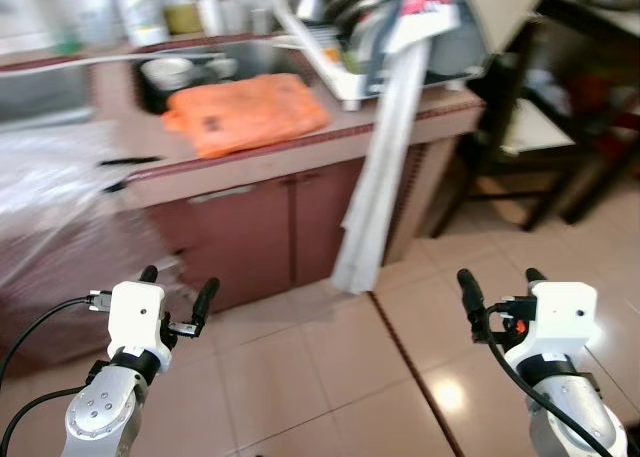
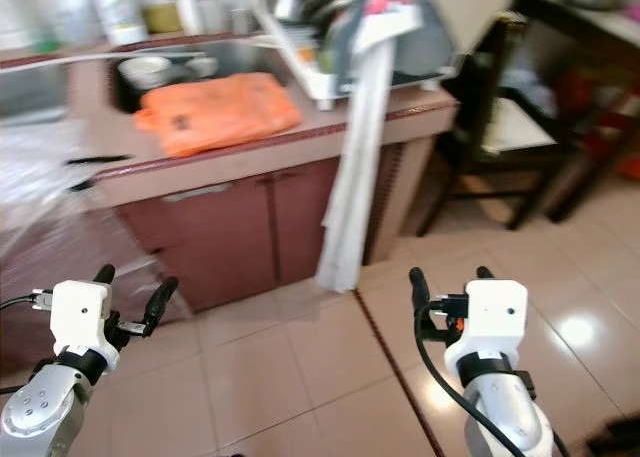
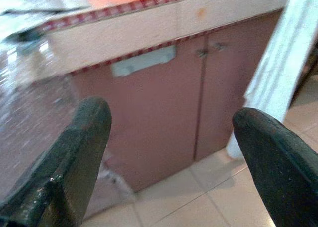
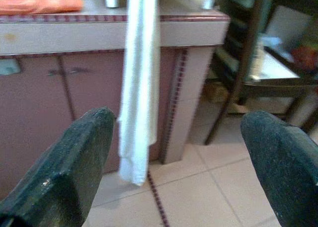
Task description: Kitchen organization
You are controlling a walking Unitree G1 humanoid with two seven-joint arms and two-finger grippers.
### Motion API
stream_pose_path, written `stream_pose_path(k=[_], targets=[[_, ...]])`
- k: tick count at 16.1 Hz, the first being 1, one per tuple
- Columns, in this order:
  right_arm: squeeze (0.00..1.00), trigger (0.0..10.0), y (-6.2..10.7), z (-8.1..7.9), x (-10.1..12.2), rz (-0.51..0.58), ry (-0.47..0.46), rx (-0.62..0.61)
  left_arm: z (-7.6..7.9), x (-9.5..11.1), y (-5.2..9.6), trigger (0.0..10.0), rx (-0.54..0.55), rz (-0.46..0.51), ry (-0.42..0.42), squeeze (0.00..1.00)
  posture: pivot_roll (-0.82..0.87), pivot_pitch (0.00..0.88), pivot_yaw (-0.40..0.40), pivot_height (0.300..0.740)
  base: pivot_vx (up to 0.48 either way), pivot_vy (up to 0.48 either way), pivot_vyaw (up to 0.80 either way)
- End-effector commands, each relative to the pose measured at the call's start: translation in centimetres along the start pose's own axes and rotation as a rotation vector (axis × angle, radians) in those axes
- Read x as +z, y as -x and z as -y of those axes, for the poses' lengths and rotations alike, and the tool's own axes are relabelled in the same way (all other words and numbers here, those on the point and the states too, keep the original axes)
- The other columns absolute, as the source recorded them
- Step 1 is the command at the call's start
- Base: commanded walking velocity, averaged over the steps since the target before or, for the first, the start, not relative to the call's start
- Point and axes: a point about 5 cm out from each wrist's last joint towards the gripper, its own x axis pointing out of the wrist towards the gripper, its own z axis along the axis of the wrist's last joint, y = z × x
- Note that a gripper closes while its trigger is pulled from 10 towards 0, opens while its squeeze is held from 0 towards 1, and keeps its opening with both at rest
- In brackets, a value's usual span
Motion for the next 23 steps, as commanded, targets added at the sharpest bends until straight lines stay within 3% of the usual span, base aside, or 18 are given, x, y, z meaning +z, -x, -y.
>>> stream_pose_path(k=[1, 6, 12, 16, 19, 23], targets=[[0.0, 10.0, 0.1, 0.0, 0.6, 0.018, 0.0, 0.0, 0.1, 0.4, -0.1, 10.0, 0.008, 0.004, -0.015, 0.0, -0.03, 0.114, -0.033, 0.74, 0.0, 0.0, 0.8], [0.0, 10.0, -0.3, -0.2, 0.9, 0.029, -0.026, -0.005, 0.2, 1.3, -1.0, 10.0, 0.023, 0.011, -0.016, 0.0, -0.03, 0.117, -0.027, 0.74, 0.0, 0.0, 0.8], [0.0, 10.0, -0.5, 0.0, 1.1, 0.037, -0.051, -0.033, 0.7, 1.8, -2.1, 10.0, 0.006, 0.011, 0.033, 0.0, -0.03, 0.107, -0.019, 0.74, 0.0, 0.043, 0.0], [0.0, 10.0, -0.6, -0.2, 1.0, 0.034, -0.065, -0.04, 0.6, 1.6, -2.3, 10.0, 0.017, -0.001, 0.038, 0.0, -0.03, 0.109, -0.019, 0.74, 0.0, 0.151, 0.0], [0.0, 10.0, 0.1, -1.3, 0.4, 0.008, -0.071, -0.009, 0.6, 1.6, -2.3, 10.0, 0.02, -0.005, 0.045, 0.0, -0.03, 0.114, -0.023, 0.74, 0.0, -0.119, 0.0], [0.0, 10.0, -0.2, -1.1, 0.7, 0.019, -0.071, -0.021, 0.7, 1.7, -2.3, 10.0, 0.022, -0.008, 0.044, 0.0, -0.03, 0.115, -0.02, 0.74, 0.0, 0.12, 0.0]])
